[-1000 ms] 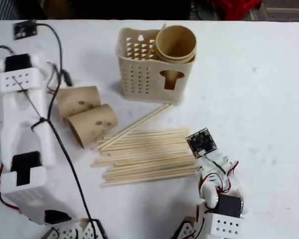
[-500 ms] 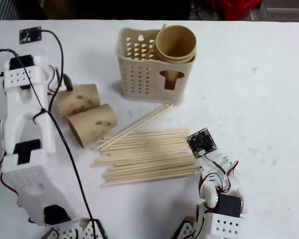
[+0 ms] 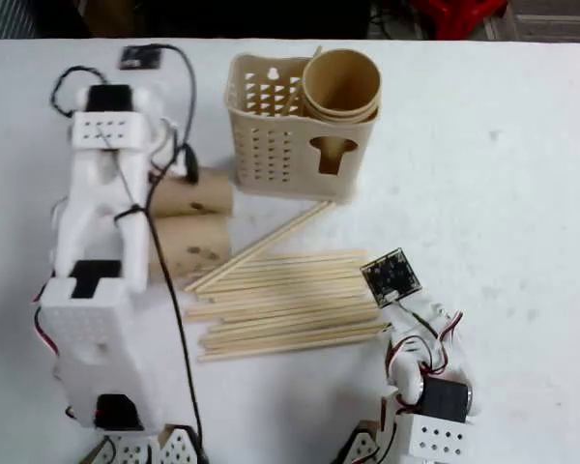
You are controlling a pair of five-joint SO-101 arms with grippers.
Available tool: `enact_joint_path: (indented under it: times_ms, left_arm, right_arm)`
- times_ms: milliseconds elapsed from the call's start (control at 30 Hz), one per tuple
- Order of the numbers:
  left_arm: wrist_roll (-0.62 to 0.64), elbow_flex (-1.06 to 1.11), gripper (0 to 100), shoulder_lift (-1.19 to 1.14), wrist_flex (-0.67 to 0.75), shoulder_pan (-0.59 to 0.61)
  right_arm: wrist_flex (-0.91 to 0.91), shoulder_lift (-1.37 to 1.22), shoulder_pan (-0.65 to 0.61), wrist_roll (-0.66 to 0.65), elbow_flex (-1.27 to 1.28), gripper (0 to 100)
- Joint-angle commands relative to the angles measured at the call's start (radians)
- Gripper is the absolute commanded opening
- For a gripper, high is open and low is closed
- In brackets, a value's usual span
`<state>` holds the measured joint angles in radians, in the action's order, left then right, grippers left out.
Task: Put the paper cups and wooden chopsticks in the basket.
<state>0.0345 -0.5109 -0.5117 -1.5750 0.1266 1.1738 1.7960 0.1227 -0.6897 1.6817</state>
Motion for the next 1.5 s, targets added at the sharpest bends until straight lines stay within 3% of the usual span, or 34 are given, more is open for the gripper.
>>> enact_joint_path:
  times_ms: [0, 300, 533, 667, 933, 1267, 1467]
  left_arm:
    - [-0.014, -0.044, 25, 0.015, -0.044, -0.108]
    - [-0.014, -0.242, 25, 0.008, -0.170, -0.314]
    - [-0.014, -0.265, 25, -0.002, -0.178, -0.406]
    - [-0.015, -0.236, 24, -0.062, -0.173, -0.403]
    - [-0.117, -0.272, 2, -0.140, -0.172, -0.415]
    - [-0.118, -0.368, 2, -0.139, -0.216, -0.386]
    - [-0.081, -0.377, 2, -0.116, -0.216, -0.266]
  right_arm:
    - [0.004, 0.005, -0.010, -0.011, 0.008, 1.7]
    - [0.004, 0.005, -0.010, -0.011, 0.008, 1.7]
    - [0.004, 0.005, -0.010, -0.011, 0.008, 1.7]
    - [0.004, 0.005, -0.008, -0.011, 0.008, 1.7]
    - [0.004, 0.005, -0.008, -0.011, 0.008, 1.7]
    - [0.004, 0.005, -0.008, -0.011, 0.008, 1.7]
    - [0.004, 0.005, -0.008, -0.011, 0.008, 1.7]
